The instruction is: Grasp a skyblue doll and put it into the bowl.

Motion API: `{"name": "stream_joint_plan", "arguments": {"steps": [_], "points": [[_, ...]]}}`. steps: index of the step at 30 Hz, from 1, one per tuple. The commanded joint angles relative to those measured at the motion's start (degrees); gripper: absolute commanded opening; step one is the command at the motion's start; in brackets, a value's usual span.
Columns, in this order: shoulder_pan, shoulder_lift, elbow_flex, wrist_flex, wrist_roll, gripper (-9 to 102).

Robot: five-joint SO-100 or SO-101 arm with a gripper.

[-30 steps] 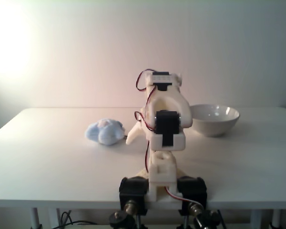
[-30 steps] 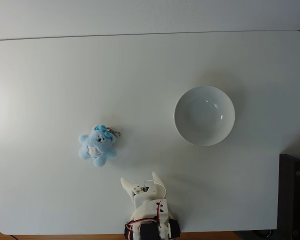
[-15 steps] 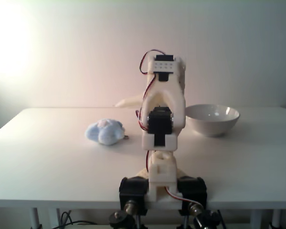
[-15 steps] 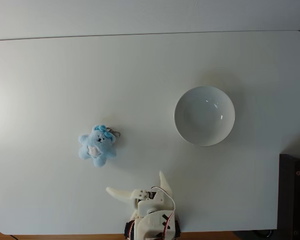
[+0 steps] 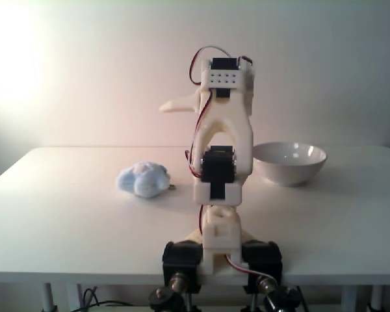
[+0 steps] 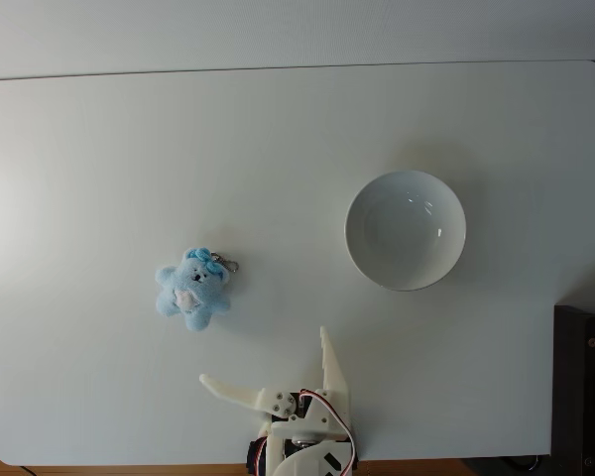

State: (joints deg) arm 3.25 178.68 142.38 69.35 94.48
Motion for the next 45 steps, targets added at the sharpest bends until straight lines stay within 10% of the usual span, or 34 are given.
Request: {"name": "stream_joint_plan", "arguments": {"steps": [1,30,45], "points": [[-0.44,2.72,-5.27,-0.88,0.35,82],[-14.94,-72.60,-49.39,-0.88,-0.26,75],[-22.85,-78.05,-43.86,-0.35,-0.35,81]]}}
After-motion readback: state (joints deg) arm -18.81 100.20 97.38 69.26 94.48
